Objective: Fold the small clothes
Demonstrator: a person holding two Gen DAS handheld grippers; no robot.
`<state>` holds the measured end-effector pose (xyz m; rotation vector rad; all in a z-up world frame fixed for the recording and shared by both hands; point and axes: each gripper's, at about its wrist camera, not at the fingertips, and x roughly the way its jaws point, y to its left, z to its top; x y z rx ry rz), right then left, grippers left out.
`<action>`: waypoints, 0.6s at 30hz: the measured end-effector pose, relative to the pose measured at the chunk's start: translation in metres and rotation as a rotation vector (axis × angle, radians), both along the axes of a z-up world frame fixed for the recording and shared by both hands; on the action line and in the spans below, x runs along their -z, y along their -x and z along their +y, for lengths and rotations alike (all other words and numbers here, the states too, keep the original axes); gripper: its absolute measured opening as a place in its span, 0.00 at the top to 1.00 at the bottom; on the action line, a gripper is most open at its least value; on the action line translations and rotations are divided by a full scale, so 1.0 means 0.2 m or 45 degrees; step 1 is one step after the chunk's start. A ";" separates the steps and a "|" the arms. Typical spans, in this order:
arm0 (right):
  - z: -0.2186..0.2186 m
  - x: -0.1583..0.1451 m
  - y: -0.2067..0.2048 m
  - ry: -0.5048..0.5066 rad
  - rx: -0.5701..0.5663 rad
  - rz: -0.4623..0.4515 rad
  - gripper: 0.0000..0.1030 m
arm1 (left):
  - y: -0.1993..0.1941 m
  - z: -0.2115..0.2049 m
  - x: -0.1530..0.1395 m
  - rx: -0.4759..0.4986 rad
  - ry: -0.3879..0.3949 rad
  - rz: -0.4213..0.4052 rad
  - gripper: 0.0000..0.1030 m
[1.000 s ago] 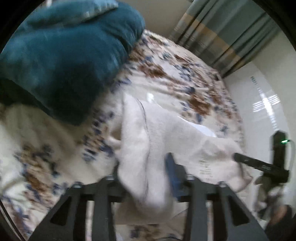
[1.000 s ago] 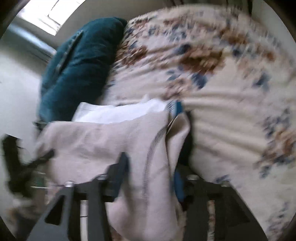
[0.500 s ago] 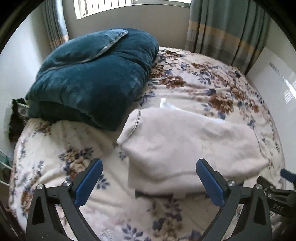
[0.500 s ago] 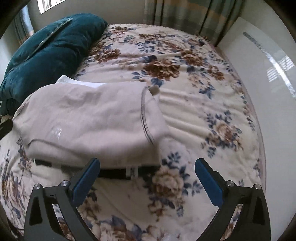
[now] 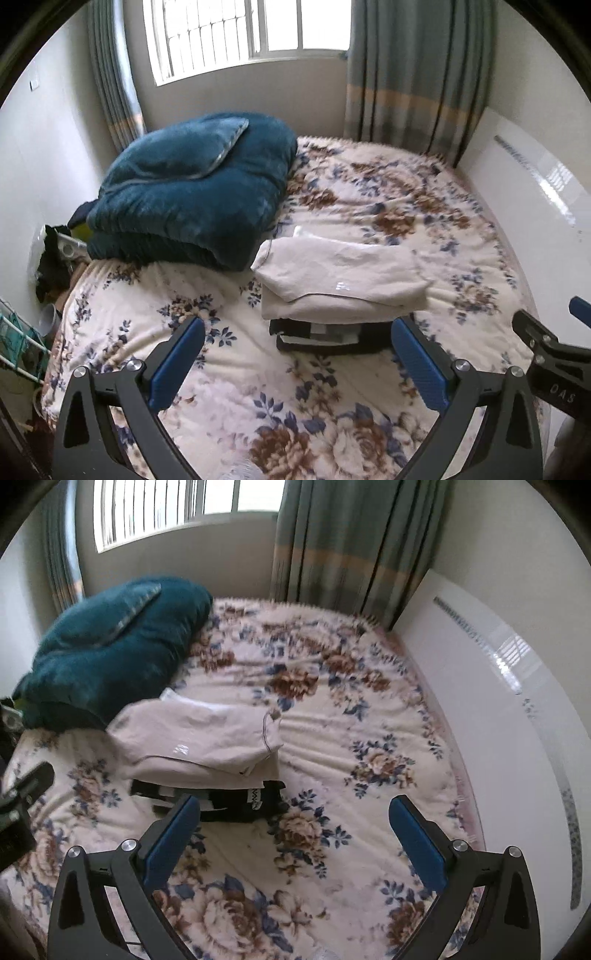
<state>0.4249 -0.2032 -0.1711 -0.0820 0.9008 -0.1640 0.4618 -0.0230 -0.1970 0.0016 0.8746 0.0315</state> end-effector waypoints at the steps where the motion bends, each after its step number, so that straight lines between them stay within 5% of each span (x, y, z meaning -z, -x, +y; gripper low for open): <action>1: 0.00 -0.08 0.07 0.001 0.003 -0.027 0.00 | 0.06 -0.01 -0.06 0.004 -0.006 -0.017 0.00; 6: 0.01 -0.41 0.41 0.005 -0.002 -0.148 0.00 | 0.33 0.00 -0.31 0.004 0.023 -0.078 0.00; 18: 0.07 -0.83 0.99 0.000 -0.048 -0.303 0.00 | 0.80 0.04 -0.64 -0.018 0.067 -0.167 0.00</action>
